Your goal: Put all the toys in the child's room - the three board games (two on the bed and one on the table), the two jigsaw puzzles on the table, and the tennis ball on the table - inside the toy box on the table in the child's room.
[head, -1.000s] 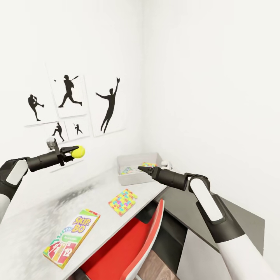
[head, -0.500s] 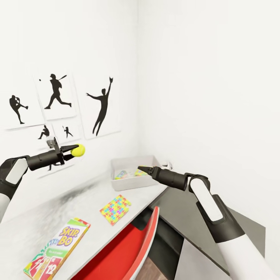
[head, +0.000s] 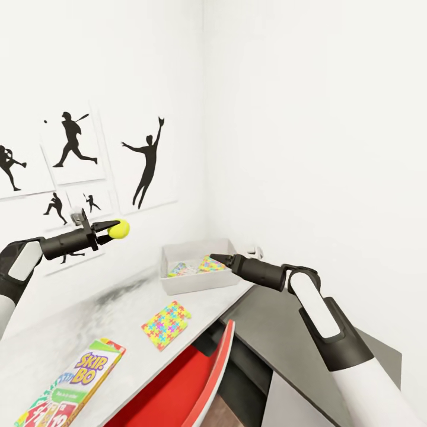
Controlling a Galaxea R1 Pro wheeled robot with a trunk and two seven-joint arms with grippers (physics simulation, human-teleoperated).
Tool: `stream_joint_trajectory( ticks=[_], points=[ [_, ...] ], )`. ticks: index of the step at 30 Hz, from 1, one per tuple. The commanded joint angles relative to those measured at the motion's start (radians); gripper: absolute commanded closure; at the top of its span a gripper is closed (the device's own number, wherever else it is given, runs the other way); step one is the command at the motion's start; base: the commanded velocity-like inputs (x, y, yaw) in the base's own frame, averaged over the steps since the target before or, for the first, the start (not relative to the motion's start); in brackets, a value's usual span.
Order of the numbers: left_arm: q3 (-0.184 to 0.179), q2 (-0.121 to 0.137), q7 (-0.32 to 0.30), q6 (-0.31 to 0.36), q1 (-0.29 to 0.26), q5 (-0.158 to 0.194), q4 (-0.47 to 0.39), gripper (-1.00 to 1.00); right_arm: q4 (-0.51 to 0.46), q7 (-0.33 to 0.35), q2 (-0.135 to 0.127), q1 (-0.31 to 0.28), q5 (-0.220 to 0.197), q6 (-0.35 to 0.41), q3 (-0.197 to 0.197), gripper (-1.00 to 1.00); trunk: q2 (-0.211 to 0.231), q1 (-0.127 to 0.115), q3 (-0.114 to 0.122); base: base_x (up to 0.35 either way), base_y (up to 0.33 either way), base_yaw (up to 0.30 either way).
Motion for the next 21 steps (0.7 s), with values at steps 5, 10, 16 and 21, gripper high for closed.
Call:
stream_joint_trajectory(
  ticks=[5,10,16,21],
  points=[
    [0.001,0.000,-0.005,0.003,0.000,-0.002,0.001,1.00,0.000,0.008,-0.001,0.000,0.008,0.002,-0.001,-1.00,-0.001,0.000,0.000,0.115,-0.008,0.000],
    [0.001,0.000,-0.005,0.002,0.000,-0.002,0.001,1.00,0.000,0.008,-0.001,0.000,0.008,0.002,-0.001,-1.00,-0.001,0.000,0.000,0.264,-0.004,0.000],
    [0.002,0.000,-0.005,0.002,0.000,-0.002,0.001,1.00,0.000,0.008,-0.001,0.001,0.008,0.002,-0.001,-1.00,-0.001,0.000,0.000,0.124,-0.046,0.000],
    [0.004,0.000,-0.005,0.002,0.000,-0.002,0.001,1.00,0.000,0.007,-0.001,0.001,0.008,0.002,-0.001,-1.00,-0.001,0.000,0.000,0.133,-0.134,0.000]
  ],
)
